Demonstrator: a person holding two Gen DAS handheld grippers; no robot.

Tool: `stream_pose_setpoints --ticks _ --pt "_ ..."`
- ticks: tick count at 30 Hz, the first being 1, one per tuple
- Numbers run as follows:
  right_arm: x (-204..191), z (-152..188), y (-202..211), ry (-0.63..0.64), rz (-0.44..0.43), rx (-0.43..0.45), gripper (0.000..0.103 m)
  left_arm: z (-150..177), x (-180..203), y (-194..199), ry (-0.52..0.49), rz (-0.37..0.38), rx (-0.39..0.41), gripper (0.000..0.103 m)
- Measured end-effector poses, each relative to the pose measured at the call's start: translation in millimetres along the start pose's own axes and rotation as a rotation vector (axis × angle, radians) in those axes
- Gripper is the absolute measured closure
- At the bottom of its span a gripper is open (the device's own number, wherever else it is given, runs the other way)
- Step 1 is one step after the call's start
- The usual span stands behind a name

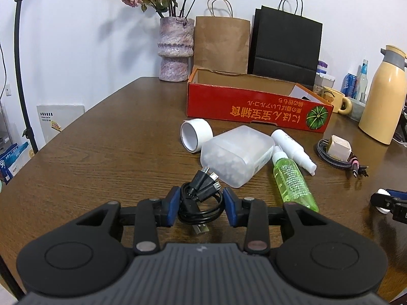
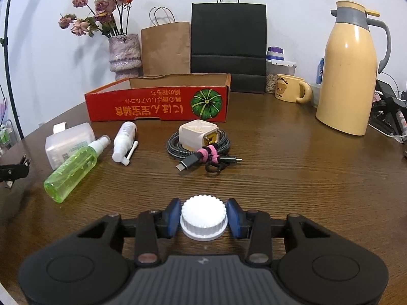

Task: Organize rigid objects
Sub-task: 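Grasp the black USB cable with the left gripper while the right grasps the white cap, then carry the black cable and white cap over the red box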

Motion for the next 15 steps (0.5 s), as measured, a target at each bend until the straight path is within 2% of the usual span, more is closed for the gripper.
stream_pose_setpoints --ticks 15 --pt "-3.2 -34.6 19.3 0.002 0.003 0.089 0.064 -29.8 3.9 16.0 0.016 0.031 0.067 0.066"
Point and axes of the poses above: each gripper's, at about its wrist camera, not at the fingertips, and y roughly against the way its jaws point, x to its right, z to its underside, the point moved 8 cm from there along -y, roughly the way its jaws point, and after that the axes turned 13 degrees about -x, right-handed, at the moved point
